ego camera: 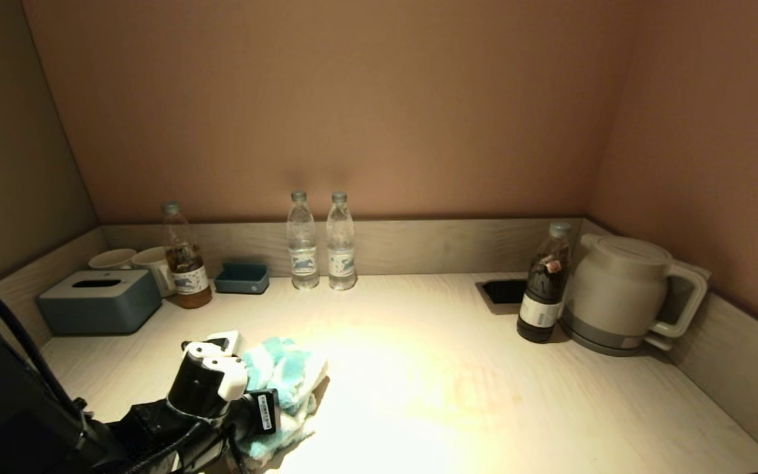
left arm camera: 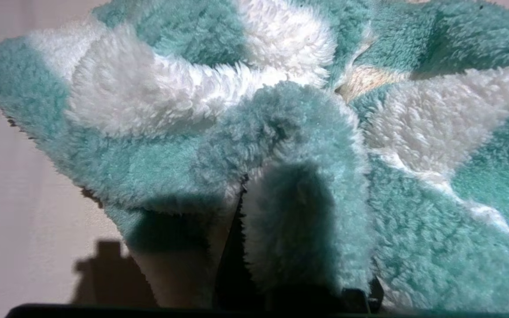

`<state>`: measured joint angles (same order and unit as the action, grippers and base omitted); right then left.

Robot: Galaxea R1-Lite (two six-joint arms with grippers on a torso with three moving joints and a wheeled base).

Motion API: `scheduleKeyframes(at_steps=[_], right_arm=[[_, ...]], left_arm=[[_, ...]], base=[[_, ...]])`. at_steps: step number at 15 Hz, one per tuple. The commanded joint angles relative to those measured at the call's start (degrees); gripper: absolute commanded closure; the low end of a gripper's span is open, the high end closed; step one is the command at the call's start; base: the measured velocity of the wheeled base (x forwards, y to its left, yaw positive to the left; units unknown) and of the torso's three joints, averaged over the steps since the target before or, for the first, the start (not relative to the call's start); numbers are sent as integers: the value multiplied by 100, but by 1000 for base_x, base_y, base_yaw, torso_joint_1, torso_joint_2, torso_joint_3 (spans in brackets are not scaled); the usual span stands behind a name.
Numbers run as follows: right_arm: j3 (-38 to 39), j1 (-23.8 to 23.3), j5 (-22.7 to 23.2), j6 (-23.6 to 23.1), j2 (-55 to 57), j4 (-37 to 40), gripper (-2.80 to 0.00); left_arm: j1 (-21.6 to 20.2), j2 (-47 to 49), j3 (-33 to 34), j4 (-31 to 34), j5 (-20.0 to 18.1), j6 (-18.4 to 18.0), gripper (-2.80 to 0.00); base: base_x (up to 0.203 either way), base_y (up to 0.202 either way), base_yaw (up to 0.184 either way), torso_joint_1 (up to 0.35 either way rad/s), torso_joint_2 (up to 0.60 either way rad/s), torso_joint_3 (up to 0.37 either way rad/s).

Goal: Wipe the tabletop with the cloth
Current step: Sweep the stains on the table

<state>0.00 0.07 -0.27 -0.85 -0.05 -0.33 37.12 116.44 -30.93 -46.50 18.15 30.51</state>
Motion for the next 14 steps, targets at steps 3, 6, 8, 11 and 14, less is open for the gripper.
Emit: scheduleKeyframes(at_steps=[3, 6, 8, 11, 14], right_arm=[[0, 1, 0, -3, 5, -2, 0], [0, 1, 0, -3, 5, -2, 0], [0, 1, -8, -3, 5, -2, 0], [0, 1, -8, -3, 5, -11, 0], [0, 1, 0, -3, 5, -2, 0]], left_arm=[[241, 331, -263, -61, 13, -57, 0], [561, 344, -457, -21, 26, -98, 0], [753, 388, -651, 1, 118, -116, 0], [884, 506, -896, -25, 156, -178, 0], [950, 650, -1077, -67, 154, -362, 0]], base=[[0, 0, 0, 0, 0, 0], [0, 0, 0, 0, 0, 0], [0, 0, 0, 0, 0, 0], [0, 0, 0, 0, 0, 0], [0, 0, 0, 0, 0, 0]])
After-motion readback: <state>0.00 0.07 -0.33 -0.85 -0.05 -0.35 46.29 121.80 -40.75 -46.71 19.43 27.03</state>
